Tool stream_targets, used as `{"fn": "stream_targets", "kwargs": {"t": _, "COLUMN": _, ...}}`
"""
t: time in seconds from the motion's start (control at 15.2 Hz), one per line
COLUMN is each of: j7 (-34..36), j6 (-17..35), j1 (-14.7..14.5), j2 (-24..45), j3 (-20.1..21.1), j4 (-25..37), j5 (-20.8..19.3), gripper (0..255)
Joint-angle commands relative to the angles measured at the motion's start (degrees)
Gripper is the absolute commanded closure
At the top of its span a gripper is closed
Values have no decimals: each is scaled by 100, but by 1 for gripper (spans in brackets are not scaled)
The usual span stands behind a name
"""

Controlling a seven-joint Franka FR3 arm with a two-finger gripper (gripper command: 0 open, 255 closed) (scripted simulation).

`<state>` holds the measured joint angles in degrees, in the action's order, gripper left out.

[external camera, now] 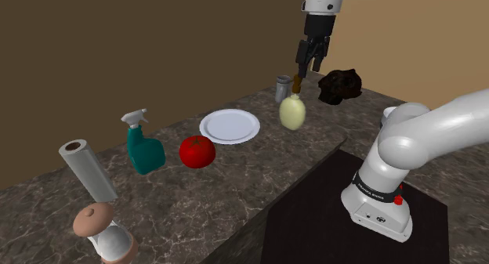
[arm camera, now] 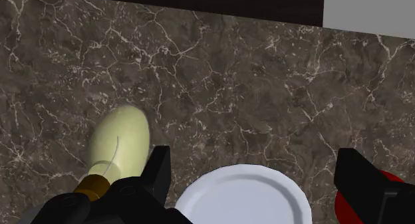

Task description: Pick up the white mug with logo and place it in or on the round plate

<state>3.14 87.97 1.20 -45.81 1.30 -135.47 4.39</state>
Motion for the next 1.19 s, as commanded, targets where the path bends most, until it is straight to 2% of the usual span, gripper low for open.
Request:
{"fn": "stream_targets", "kwargs": {"t": 0.0, "j7": 0, "j6": 0, "j1": 0, "j2": 0, "j3": 0, "j4": 0, "j5": 0, "gripper": 0}}
{"fn": "stream_targets", "kwargs": {"t": 0.53, "j7": -712, "j6": 1054, "j1": 281, "j2": 1051, "j3": -576, "j4": 78, "j5": -540, "gripper": 0}}
{"fn": "stream_targets", "kwargs": {"t": 1.12, "j7": -1441, "j6": 2090, "j1": 517, "j2": 2558, "j3": -1176, "j4": 702, "j5": -843, "gripper": 0}}
